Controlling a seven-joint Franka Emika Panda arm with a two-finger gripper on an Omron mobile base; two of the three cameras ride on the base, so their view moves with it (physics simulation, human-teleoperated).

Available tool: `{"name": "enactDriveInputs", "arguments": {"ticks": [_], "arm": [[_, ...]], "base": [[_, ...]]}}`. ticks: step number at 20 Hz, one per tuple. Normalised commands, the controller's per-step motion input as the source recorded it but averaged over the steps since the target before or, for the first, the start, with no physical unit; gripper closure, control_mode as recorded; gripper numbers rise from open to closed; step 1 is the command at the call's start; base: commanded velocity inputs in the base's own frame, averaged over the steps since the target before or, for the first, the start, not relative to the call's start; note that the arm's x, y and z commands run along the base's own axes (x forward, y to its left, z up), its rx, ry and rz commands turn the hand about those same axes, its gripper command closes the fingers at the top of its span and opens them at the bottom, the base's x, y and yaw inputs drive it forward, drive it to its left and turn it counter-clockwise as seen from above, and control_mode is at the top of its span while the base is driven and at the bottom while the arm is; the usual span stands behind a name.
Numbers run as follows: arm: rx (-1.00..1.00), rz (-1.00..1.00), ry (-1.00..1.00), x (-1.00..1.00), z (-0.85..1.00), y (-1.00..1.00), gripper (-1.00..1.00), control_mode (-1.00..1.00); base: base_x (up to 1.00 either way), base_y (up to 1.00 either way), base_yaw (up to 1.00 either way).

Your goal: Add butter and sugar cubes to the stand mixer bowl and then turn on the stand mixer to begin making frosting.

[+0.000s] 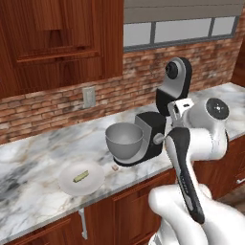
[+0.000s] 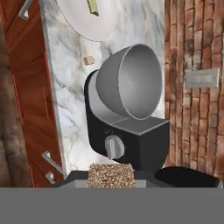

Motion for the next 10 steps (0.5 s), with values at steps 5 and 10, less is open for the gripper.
{"name": "enactDriveInputs", "arguments": {"ticks": [5, 10], "arm": [[-0.44, 0.09, 0.3, 0.2, 0.36, 0.81, 1.0, -1.0], [-0.26, 0.03, 0.33, 0.42, 0.05, 0.52, 1.0, -1.0]], "base": [[0.0, 0.0, 0.0], [0.0, 0.0, 0.0]]}}
